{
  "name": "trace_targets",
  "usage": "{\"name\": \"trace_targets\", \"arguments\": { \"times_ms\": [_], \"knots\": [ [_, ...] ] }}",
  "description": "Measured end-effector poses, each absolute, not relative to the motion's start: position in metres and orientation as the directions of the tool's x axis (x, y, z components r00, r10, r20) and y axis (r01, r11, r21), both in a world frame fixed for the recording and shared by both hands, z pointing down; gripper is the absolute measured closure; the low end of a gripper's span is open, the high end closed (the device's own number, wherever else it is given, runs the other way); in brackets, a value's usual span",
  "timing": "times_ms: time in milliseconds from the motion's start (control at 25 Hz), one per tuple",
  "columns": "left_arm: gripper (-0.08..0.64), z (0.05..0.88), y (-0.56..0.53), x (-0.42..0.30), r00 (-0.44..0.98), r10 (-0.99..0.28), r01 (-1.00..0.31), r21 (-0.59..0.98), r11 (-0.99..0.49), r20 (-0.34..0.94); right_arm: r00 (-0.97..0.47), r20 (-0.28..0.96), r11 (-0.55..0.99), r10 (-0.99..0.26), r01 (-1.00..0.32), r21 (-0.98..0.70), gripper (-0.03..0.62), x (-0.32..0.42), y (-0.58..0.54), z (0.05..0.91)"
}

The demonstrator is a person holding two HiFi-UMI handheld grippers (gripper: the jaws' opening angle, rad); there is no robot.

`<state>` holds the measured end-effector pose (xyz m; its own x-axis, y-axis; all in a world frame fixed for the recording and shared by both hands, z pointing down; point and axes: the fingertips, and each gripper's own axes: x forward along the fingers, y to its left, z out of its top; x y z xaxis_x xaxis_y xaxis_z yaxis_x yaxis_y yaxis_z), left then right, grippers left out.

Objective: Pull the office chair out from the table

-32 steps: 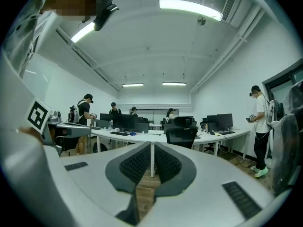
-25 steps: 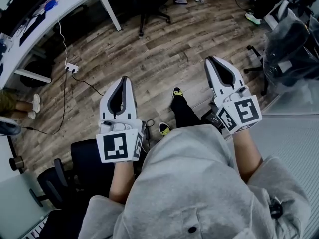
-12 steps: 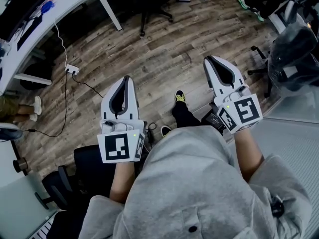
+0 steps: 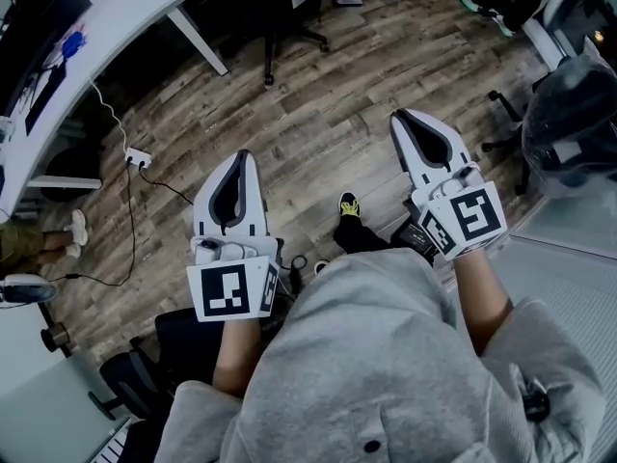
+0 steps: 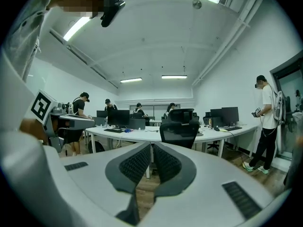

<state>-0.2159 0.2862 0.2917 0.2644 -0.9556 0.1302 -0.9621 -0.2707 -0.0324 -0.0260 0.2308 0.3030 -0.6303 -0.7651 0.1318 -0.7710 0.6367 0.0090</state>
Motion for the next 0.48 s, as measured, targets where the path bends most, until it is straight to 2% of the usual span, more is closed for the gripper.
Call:
{"name": "trace_targets", "arguments": {
  "times_ms": [480],
  "knots": [
    [0.548, 0.289, 0.208, -0.184, 0.249, -0.956, -0.963, -0.069, -0.262, 0.156, -0.638, 0.120, 0.640, -0.761, -0.768, -0.022, 0.548, 0.011, 0.150, 0.307]
  ]
}}
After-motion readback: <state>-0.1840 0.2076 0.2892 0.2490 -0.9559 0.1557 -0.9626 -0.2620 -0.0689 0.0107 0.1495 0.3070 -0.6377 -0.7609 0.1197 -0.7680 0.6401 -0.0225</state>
